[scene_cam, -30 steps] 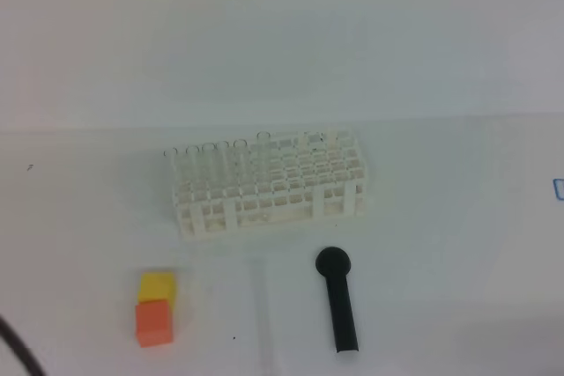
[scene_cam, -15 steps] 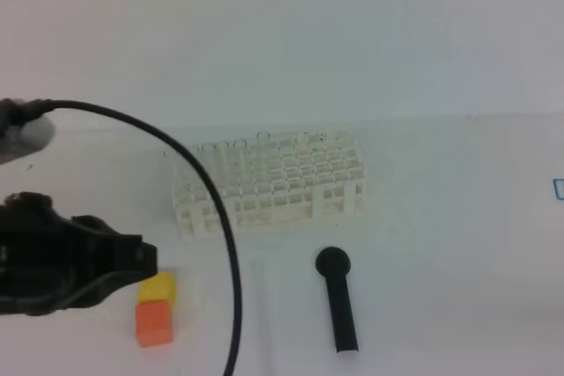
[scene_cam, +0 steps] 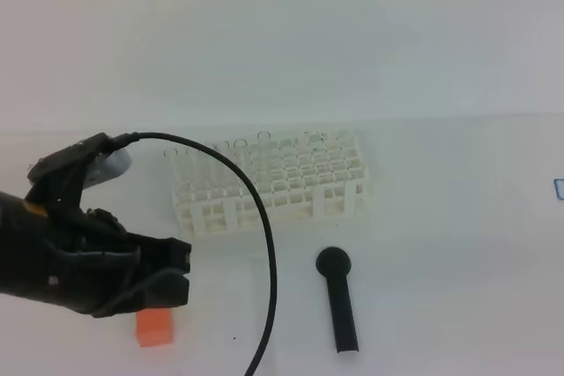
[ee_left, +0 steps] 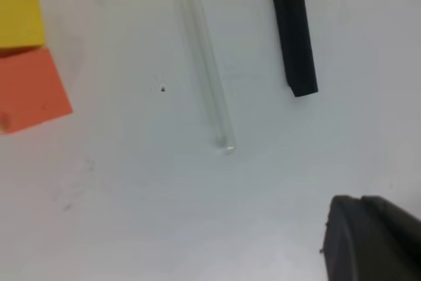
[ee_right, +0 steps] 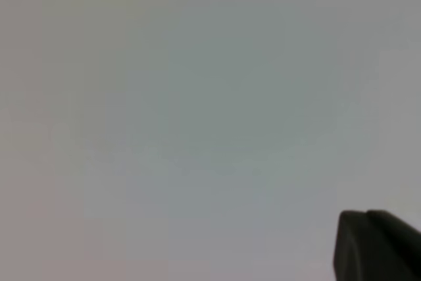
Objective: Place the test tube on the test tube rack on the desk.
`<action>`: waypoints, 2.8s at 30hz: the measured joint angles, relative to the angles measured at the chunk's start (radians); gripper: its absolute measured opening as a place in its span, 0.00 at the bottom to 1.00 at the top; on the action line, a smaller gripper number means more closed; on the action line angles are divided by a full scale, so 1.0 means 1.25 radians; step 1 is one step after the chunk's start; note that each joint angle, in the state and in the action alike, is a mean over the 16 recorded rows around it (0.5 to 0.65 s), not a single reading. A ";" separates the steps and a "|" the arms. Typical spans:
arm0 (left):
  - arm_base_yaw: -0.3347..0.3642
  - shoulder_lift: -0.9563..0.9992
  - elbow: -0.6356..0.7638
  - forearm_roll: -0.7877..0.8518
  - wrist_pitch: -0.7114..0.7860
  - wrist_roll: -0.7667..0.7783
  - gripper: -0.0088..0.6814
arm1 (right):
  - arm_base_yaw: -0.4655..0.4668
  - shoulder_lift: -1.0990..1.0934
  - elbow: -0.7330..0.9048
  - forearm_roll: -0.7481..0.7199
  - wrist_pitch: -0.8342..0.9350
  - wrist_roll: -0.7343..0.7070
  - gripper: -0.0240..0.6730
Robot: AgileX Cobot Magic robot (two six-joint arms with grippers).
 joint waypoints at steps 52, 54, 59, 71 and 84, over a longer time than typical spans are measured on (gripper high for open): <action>-0.212 0.113 -0.048 0.191 0.000 -0.319 0.01 | 0.296 0.806 -0.442 -0.638 -0.016 0.366 0.03; -0.213 0.123 -0.048 0.194 -0.008 -0.327 0.02 | 0.296 0.817 -0.437 -0.638 -0.048 0.391 0.03; -0.219 0.157 -0.048 0.195 -0.032 -0.330 0.08 | 0.297 0.843 -0.425 -0.639 -0.099 0.422 0.03; -0.288 0.298 -0.057 0.303 -0.095 -0.487 0.44 | 0.297 0.870 -0.415 -0.640 -0.037 0.423 0.03; -0.310 0.499 -0.173 0.374 -0.084 -0.582 0.55 | 0.297 0.870 -0.414 -0.640 -0.023 0.428 0.03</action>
